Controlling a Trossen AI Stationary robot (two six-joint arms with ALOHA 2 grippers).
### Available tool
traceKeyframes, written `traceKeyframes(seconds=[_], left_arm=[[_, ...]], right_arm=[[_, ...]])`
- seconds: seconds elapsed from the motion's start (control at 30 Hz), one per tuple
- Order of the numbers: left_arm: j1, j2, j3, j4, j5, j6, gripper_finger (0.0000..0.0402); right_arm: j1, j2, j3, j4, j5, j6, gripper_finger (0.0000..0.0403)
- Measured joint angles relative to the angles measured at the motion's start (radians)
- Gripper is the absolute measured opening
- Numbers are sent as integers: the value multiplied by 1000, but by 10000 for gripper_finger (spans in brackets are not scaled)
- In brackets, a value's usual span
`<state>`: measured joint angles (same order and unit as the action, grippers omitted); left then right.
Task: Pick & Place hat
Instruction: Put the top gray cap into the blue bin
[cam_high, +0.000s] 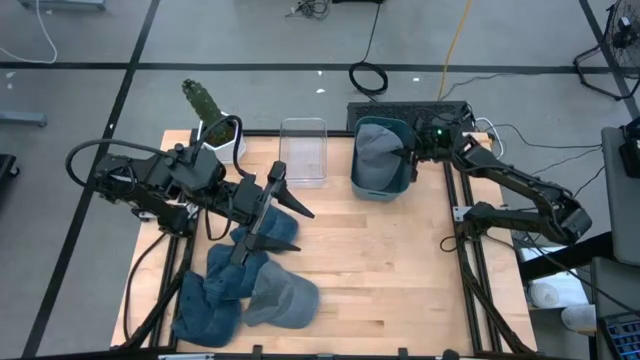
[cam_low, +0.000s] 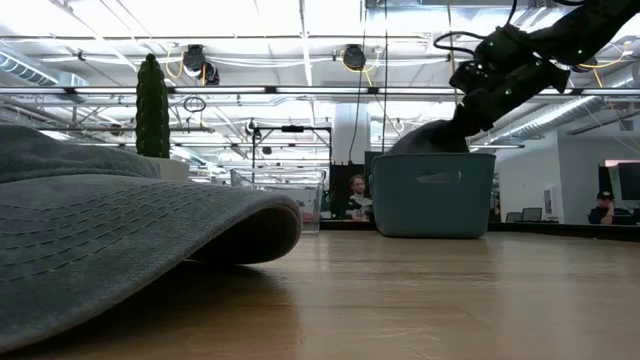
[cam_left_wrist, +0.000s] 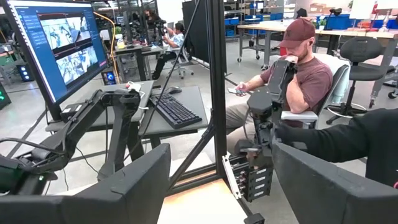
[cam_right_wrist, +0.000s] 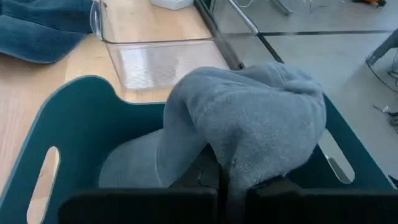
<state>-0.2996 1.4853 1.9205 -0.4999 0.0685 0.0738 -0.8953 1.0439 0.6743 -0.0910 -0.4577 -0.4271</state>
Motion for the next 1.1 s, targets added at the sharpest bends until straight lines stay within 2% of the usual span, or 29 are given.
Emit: traceKeyframes(seconds=[0.2, 0.43, 0.6, 0.87, 1.1], left_arm=[[0, 0, 0, 0, 0, 0, 283], [0, 0, 0, 0, 0, 0, 274], [0, 0, 0, 0, 0, 0, 277], [0, 0, 0, 0, 0, 0, 278], [0, 0, 0, 0, 0, 0, 278]], right_arm=[[40, 1, 0, 1, 3, 34, 0], [81, 2, 0, 12, 200, 101, 15], [100, 2, 0, 18, 240, 105, 72], [150, -7, 0, 131, 481, 93, 186], [203, -17, 0, 210, 519, 73, 238]])
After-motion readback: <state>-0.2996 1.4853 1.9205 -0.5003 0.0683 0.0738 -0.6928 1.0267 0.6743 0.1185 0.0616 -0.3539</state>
